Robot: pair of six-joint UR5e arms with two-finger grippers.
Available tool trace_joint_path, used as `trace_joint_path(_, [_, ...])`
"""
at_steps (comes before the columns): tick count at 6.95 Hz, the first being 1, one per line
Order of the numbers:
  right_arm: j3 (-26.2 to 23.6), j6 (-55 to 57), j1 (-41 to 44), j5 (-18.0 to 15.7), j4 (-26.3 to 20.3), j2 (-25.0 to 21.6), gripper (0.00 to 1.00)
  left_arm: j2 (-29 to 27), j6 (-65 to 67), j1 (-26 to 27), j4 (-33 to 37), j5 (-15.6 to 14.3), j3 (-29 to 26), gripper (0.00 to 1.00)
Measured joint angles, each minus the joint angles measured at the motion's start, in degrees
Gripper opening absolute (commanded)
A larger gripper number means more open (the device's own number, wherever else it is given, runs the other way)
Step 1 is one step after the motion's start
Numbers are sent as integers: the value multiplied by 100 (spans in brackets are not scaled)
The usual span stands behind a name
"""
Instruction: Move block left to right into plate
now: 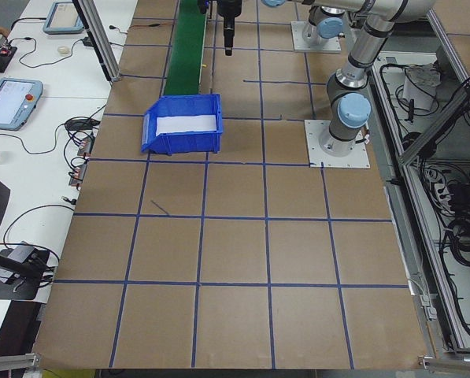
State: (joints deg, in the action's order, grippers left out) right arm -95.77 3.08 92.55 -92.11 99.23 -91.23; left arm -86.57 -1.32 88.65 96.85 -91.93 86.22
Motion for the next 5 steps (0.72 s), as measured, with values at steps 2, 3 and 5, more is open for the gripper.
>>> trace_joint_path(2, [2, 0, -6, 17, 2, -3, 100, 0, 0, 3, 4, 0, 0, 100])
trace_joint_path(3, [12, -2, -11, 46, 10, -2, 100, 0, 0, 2, 2, 0, 0, 100])
trace_joint_path(5, [37, -10, -16, 71, 26, 0, 100, 0, 0, 3, 0, 0, 0, 100])
